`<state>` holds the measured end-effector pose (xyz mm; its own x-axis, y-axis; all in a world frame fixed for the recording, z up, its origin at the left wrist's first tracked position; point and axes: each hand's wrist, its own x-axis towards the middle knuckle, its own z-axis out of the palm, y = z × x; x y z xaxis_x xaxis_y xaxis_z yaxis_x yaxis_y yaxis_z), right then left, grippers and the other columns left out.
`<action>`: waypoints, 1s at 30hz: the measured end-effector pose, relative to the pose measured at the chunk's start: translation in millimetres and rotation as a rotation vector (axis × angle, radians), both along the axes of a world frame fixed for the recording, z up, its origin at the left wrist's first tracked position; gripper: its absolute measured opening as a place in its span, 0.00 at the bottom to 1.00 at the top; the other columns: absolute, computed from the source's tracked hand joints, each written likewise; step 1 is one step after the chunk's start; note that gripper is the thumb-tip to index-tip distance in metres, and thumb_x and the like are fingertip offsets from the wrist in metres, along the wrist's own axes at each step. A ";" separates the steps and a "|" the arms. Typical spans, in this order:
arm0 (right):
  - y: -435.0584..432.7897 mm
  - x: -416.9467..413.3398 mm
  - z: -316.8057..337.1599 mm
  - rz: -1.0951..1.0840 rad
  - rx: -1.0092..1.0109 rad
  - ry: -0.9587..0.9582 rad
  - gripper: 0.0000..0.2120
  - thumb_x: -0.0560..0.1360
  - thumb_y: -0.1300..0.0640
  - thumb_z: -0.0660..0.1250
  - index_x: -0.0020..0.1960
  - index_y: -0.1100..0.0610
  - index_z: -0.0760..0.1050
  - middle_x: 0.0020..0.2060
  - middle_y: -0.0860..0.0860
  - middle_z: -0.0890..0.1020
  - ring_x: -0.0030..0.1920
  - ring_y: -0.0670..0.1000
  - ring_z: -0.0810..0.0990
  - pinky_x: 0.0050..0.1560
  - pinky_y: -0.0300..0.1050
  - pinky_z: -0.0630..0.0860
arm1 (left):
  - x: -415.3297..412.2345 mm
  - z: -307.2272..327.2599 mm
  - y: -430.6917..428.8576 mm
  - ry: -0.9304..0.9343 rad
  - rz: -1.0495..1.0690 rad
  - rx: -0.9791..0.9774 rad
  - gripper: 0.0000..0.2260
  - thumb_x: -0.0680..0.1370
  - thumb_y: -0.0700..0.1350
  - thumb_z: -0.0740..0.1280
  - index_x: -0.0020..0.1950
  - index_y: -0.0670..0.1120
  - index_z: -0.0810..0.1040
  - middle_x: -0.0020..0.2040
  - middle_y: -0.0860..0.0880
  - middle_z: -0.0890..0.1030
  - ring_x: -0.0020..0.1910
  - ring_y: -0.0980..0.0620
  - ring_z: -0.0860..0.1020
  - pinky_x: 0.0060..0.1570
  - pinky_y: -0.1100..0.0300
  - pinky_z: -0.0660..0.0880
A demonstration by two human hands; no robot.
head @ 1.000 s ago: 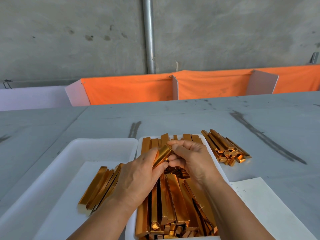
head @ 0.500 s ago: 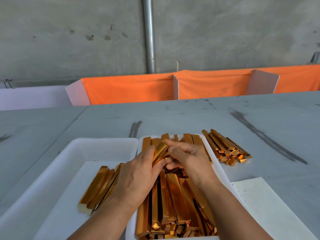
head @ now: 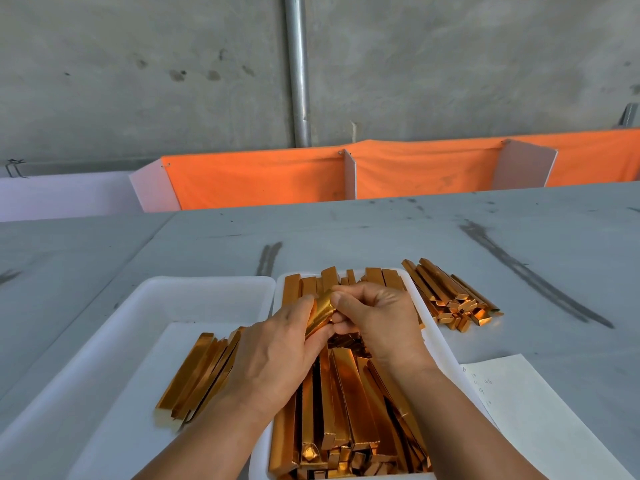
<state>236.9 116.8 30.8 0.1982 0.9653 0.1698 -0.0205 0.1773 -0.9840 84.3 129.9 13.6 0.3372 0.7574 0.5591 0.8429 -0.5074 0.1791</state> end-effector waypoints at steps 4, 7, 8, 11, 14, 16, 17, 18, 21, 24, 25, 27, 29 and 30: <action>1.4 3.2 1.4 -0.085 -0.022 0.003 0.08 0.77 0.60 0.71 0.42 0.49 0.83 0.33 0.50 0.86 0.34 0.47 0.85 0.36 0.35 0.80 | -1.3 5.1 1.4 -0.087 0.015 -0.050 0.28 0.73 0.66 0.63 0.71 0.59 0.63 0.52 0.59 0.78 0.39 0.60 0.76 0.35 0.72 0.64; 4.2 11.5 2.7 -0.165 -0.060 0.097 0.05 0.78 0.59 0.70 0.44 0.52 0.83 0.34 0.51 0.86 0.36 0.48 0.86 0.42 0.40 0.82 | -6.6 11.3 3.2 -0.354 -0.027 -0.179 0.35 0.68 0.64 0.72 0.71 0.63 0.61 0.53 0.66 0.73 0.38 0.59 0.78 0.37 0.70 0.71; 4.9 14.1 2.7 -0.178 -0.073 0.152 0.04 0.78 0.59 0.70 0.45 0.53 0.83 0.34 0.51 0.86 0.36 0.48 0.86 0.44 0.41 0.82 | -9.3 14.5 4.0 -0.518 -0.084 -0.267 0.35 0.65 0.62 0.74 0.69 0.66 0.63 0.53 0.67 0.75 0.40 0.58 0.80 0.37 0.68 0.74; 5.3 17.4 2.8 -0.164 -0.100 0.307 0.04 0.78 0.59 0.70 0.47 0.58 0.83 0.33 0.52 0.85 0.34 0.48 0.84 0.41 0.38 0.81 | -16.7 21.4 6.4 -0.991 -0.326 -0.600 0.33 0.60 0.55 0.78 0.64 0.66 0.72 0.50 0.62 0.79 0.46 0.53 0.83 0.40 0.61 0.80; 5.4 17.6 3.8 -0.122 -0.127 0.365 0.05 0.78 0.60 0.69 0.48 0.60 0.82 0.32 0.53 0.84 0.32 0.48 0.83 0.36 0.35 0.79 | -18.6 24.5 9.3 -1.151 -0.480 -0.769 0.32 0.59 0.48 0.80 0.62 0.60 0.78 0.51 0.52 0.81 0.46 0.49 0.82 0.45 0.59 0.79; 5.3 15.8 4.4 -0.082 -0.149 0.335 0.05 0.78 0.59 0.68 0.48 0.60 0.81 0.33 0.55 0.84 0.31 0.48 0.83 0.34 0.35 0.79 | -17.4 24.6 10.1 -1.155 -0.523 -0.799 0.30 0.60 0.47 0.80 0.61 0.57 0.80 0.54 0.50 0.82 0.51 0.50 0.82 0.47 0.60 0.78; 5.0 14.2 4.4 -0.059 -0.160 0.304 0.05 0.79 0.59 0.68 0.48 0.60 0.81 0.33 0.55 0.84 0.31 0.48 0.83 0.34 0.35 0.79 | -16.4 24.1 10.2 -1.162 -0.535 -0.807 0.28 0.60 0.47 0.80 0.60 0.57 0.81 0.54 0.50 0.83 0.53 0.51 0.82 0.47 0.60 0.78; 4.6 12.3 4.3 -0.033 -0.171 0.268 0.06 0.79 0.59 0.67 0.48 0.60 0.81 0.33 0.55 0.84 0.31 0.48 0.83 0.34 0.36 0.80 | -15.7 23.7 10.1 -1.174 -0.542 -0.811 0.27 0.61 0.47 0.80 0.59 0.56 0.81 0.53 0.50 0.83 0.54 0.50 0.82 0.47 0.59 0.78; 2.1 7.3 3.6 0.052 -0.183 0.142 0.07 0.79 0.56 0.68 0.47 0.59 0.81 0.33 0.56 0.84 0.28 0.49 0.82 0.31 0.37 0.79 | -14.6 22.0 10.6 -1.210 -0.550 -0.775 0.22 0.63 0.49 0.80 0.57 0.54 0.83 0.54 0.49 0.83 0.54 0.48 0.82 0.49 0.58 0.79; -0.4 5.1 2.8 0.077 -0.161 -0.012 0.10 0.79 0.54 0.69 0.42 0.57 0.82 0.32 0.54 0.84 0.24 0.47 0.76 0.26 0.37 0.73 | -14.4 23.6 10.2 -1.178 -0.483 -0.630 0.19 0.66 0.56 0.77 0.54 0.53 0.82 0.56 0.48 0.82 0.59 0.49 0.79 0.54 0.55 0.77; -0.9 4.4 2.2 0.063 -0.148 -0.057 0.11 0.79 0.53 0.69 0.40 0.57 0.81 0.32 0.53 0.84 0.23 0.45 0.75 0.24 0.36 0.71 | -14.9 24.8 9.2 -1.174 -0.459 -0.589 0.17 0.67 0.58 0.75 0.53 0.53 0.81 0.56 0.47 0.82 0.59 0.49 0.79 0.53 0.57 0.77; -1.0 3.0 1.4 0.015 -0.123 -0.120 0.11 0.78 0.53 0.69 0.39 0.55 0.81 0.32 0.52 0.84 0.24 0.44 0.75 0.24 0.36 0.70 | -14.9 26.0 6.7 -1.082 -0.395 -0.515 0.15 0.71 0.63 0.69 0.50 0.55 0.78 0.52 0.47 0.82 0.55 0.50 0.80 0.49 0.59 0.78; -1.0 1.9 0.7 -0.027 -0.085 -0.160 0.11 0.78 0.52 0.68 0.38 0.53 0.81 0.32 0.51 0.84 0.26 0.45 0.77 0.25 0.36 0.70 | -13.7 23.1 4.6 -0.870 -0.278 -0.407 0.13 0.75 0.67 0.61 0.48 0.59 0.72 0.45 0.54 0.82 0.48 0.57 0.81 0.46 0.59 0.77; -1.6 1.3 0.6 -0.037 -0.060 -0.163 0.11 0.78 0.52 0.68 0.38 0.52 0.81 0.31 0.51 0.83 0.26 0.44 0.77 0.25 0.35 0.70 | -12.5 20.1 3.9 -0.775 -0.217 -0.355 0.13 0.75 0.67 0.58 0.48 0.59 0.70 0.40 0.54 0.81 0.42 0.59 0.81 0.41 0.60 0.76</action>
